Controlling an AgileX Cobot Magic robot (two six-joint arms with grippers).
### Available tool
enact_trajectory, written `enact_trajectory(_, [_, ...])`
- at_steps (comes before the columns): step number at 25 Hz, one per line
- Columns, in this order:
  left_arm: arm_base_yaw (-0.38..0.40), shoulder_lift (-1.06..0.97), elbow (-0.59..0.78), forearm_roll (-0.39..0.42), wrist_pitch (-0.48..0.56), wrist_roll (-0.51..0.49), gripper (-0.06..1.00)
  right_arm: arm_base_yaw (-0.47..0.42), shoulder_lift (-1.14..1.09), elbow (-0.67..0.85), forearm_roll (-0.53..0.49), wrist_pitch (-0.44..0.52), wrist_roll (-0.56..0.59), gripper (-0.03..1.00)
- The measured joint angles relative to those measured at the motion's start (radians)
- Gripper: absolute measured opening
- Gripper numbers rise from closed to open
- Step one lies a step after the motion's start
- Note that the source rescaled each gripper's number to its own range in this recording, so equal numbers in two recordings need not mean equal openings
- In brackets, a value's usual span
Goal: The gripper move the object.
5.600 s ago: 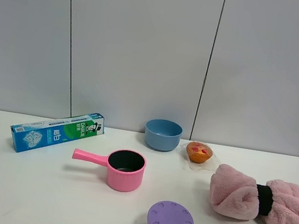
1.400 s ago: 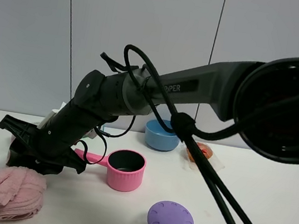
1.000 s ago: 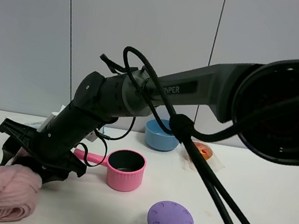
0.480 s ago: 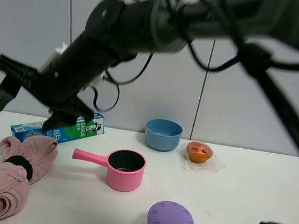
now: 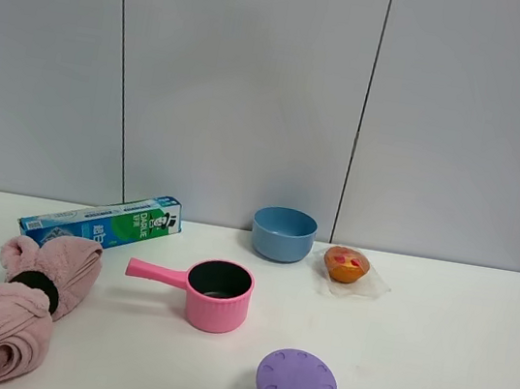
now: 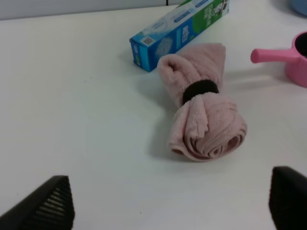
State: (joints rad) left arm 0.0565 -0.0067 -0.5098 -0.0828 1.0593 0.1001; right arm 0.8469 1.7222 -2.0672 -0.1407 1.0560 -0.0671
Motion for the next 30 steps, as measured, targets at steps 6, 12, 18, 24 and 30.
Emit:
enact_trajectory(6, [0.000, 0.000, 0.000, 0.000, 0.000, 0.000, 1.00, 0.000, -0.160, 0.055, -0.097, 0.148, 0.075, 0.93])
enact_trajectory(12, [0.000, 0.000, 0.000, 0.000, 0.000, 0.000, 1.00, 0.000, -0.374, 0.434, -0.130, 0.124, 0.159, 0.93])
enact_trajectory(18, [0.000, 0.000, 0.000, 0.000, 0.000, 0.000, 1.00, 0.000, -0.594, 0.850, -0.133, -0.052, 0.260, 0.93])
enact_trajectory(24, [0.000, 0.000, 0.000, 0.000, 0.000, 0.000, 1.00, -0.074, -0.753, 1.072, -0.037, -0.075, 0.263, 0.93])
enact_trajectory(30, [0.000, 0.000, 0.000, 0.000, 0.000, 0.000, 1.00, -0.245, -0.870, 1.214, -0.002, -0.074, 0.263, 0.93])
